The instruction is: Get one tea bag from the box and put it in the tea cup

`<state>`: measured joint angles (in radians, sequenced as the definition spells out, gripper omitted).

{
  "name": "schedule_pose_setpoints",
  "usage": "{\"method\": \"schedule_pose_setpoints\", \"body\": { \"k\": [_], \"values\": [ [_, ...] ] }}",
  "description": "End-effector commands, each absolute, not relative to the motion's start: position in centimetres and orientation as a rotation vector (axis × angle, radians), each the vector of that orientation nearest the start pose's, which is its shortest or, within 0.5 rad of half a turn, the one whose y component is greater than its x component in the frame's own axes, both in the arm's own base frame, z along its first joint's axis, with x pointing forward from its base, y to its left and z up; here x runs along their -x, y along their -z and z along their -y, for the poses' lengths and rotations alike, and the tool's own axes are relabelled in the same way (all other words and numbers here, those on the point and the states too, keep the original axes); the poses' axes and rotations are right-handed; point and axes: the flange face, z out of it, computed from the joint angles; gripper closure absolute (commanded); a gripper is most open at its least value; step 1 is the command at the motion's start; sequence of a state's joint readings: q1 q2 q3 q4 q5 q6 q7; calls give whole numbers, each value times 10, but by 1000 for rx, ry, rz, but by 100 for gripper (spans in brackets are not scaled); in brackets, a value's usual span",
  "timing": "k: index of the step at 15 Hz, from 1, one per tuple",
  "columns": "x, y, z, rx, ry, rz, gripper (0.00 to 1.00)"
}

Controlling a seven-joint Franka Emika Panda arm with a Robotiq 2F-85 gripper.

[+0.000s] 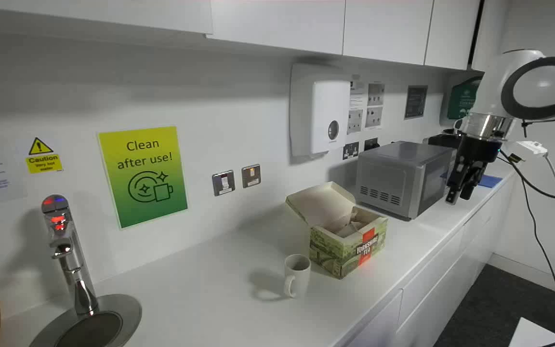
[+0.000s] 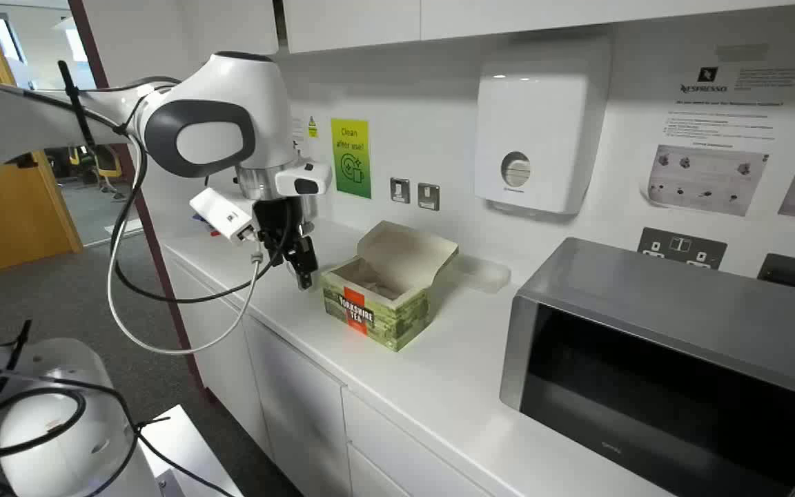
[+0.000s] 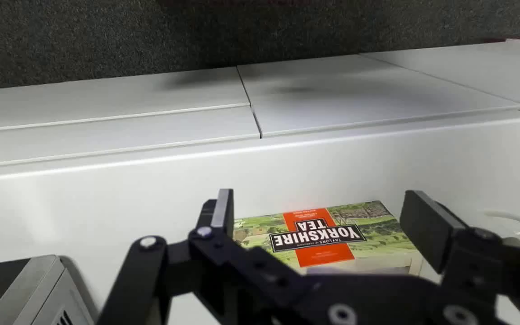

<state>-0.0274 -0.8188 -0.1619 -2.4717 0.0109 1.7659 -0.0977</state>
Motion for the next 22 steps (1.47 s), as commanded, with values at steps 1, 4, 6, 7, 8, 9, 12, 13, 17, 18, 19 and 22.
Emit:
{"method": "schedule_pose_setpoints", "body": {
  "k": [1, 4, 6, 7, 8, 9, 12, 13, 17, 18, 19, 22],
  "values": [
    [-310, -561, 70, 3020, 182, -74, 0],
    [-310, -561, 70, 3020, 183, -74, 0],
    [-310, -561, 70, 3020, 183, -74, 0],
    [-310, -561, 70, 3020, 183, -74, 0],
    [-310, -561, 70, 3020, 183, -74, 0],
    [-310, -561, 70, 3020, 183, -74, 0],
    [-310, -561, 70, 3020, 183, -74, 0],
    [-310, -561, 70, 3020, 183, -74, 0],
    [-310, -561, 70, 3020, 183, -74, 0],
    [-310, -561, 70, 3020, 183, -74, 0],
    [-310, -561, 70, 3020, 183, -74, 0],
    [-332, -563, 69, 3050, 207, -77, 0]
  ]
}}
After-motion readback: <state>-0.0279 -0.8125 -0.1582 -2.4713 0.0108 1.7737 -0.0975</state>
